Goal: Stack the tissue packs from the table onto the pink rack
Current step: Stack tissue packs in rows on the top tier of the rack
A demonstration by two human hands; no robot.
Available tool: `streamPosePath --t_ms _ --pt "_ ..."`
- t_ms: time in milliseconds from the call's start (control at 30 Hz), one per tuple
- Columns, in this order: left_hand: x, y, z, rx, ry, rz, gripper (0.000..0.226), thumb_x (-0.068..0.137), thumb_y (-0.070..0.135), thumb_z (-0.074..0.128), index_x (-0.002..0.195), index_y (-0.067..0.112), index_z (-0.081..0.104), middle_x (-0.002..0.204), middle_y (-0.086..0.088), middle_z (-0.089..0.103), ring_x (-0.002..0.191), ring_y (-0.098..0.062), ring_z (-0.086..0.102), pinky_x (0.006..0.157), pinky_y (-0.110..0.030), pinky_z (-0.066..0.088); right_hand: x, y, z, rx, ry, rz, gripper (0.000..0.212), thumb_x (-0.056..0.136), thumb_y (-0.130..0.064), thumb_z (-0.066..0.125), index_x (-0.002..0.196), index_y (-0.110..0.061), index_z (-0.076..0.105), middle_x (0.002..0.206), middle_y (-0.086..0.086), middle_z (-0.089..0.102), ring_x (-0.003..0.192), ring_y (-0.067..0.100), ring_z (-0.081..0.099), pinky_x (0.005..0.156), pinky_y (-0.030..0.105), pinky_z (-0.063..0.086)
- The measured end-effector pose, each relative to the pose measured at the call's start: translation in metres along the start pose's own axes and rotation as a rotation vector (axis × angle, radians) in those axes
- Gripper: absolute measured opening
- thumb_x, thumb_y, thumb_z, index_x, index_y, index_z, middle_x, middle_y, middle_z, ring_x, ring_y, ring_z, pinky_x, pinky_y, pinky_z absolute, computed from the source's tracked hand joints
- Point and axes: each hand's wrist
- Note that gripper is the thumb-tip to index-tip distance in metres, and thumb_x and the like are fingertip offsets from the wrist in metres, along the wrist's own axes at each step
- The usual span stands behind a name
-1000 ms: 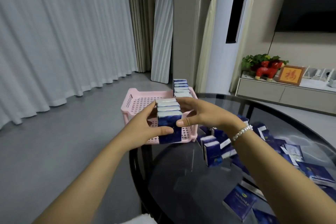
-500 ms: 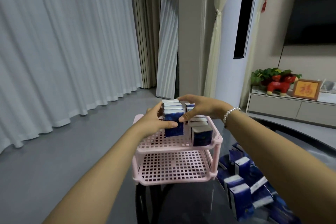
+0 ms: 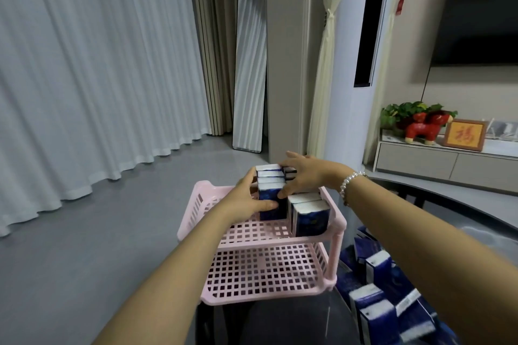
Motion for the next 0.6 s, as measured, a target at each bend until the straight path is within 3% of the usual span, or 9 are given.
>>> streamPosePath --t_ms 100,233,400,500,600 --pt "-0.002 -0.001 0.000 0.135 0.013 -0.021 0.104 0.084 0.023 0.071 0.151 0.032 -0.008 0.146 0.007 0.035 0.129 -0.012 0.042 0.101 -0.026 0.038 0.001 0.003 0.004 0.075 0.029 -0.065 0.082 0.081 -0.053 0.062 0.147 -0.036 0.017 0.157 -0.011 0.015 0.145 0.019 0.006 0.118 0.045 0.013" --pt "-0.002 0.003 0.002 0.269 -0.004 -0.039 0.099 0.086 0.034 0.065 0.149 0.036 -0.012 0.153 -0.002 0.031 0.135 -0.019 0.037 0.110 -0.034 0.034 0.002 0.005 0.010 -0.039 0.016 -0.102 0.057 0.091 -0.051 0.047 0.143 -0.034 0.032 0.153 -0.010 0.027 0.145 0.019 0.007 0.116 0.049 0.011" --pt "-0.007 0.012 0.003 0.270 -0.052 -0.067 0.096 0.092 0.031 0.059 0.148 0.032 -0.018 0.151 0.001 0.035 0.128 -0.015 0.043 0.090 -0.020 0.034 -0.002 0.001 0.007 -0.129 -0.011 -0.080 0.061 0.093 -0.052 0.042 0.147 -0.034 0.020 0.157 -0.013 0.014 0.146 0.018 0.001 0.117 0.049 0.005" --pt "-0.012 0.012 0.003 0.197 -0.062 -0.058 0.095 0.092 0.028 0.059 0.148 0.031 -0.019 0.151 0.004 0.034 0.123 -0.005 0.039 0.092 -0.018 0.031 -0.007 0.000 0.008 -0.079 0.033 -0.102 0.058 0.093 -0.049 0.045 0.146 -0.034 0.026 0.156 -0.014 0.016 0.146 0.017 0.003 0.118 0.047 0.006" --pt "-0.023 0.016 0.007 0.132 -0.016 -0.022 0.090 0.093 0.025 0.059 0.150 0.030 -0.010 0.154 0.002 0.030 0.132 -0.007 0.035 0.096 -0.019 0.028 -0.012 0.002 0.012 -0.006 0.090 -0.113 0.055 0.092 -0.049 0.047 0.143 -0.035 0.032 0.155 -0.014 0.021 0.145 0.015 0.005 0.118 0.045 0.009"
Point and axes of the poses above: each hand's wrist, its own x-axis towards the middle knuckle, its own z-axis out of the palm, y = z × x
